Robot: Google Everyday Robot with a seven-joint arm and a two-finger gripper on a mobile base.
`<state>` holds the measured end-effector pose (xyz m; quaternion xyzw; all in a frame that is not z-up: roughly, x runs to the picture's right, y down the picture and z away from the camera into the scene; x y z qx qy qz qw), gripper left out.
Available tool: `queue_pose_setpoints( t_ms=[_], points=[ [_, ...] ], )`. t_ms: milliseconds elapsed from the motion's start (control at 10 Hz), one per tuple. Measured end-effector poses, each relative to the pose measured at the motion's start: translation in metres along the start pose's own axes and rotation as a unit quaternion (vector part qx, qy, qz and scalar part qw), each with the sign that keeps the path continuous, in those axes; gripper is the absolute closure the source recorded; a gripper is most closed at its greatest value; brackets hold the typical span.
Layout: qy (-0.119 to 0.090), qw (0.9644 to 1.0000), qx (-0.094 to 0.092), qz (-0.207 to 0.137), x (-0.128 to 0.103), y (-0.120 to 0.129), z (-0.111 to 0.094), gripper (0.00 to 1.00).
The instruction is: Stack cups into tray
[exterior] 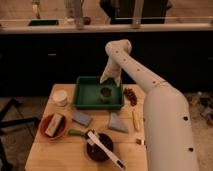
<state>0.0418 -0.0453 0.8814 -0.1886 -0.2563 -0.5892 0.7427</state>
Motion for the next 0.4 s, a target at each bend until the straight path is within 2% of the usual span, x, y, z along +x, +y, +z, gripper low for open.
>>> queue_pose_setpoints(
  t_ms=[200,400],
  points=[
    [0.018,0.9998,-0.005,0.005,0.019,0.005,-0.016,0.32],
    [0.028,0.9995,-0.010,0.013,0.041,0.011,-0.019,0.32]
  ],
)
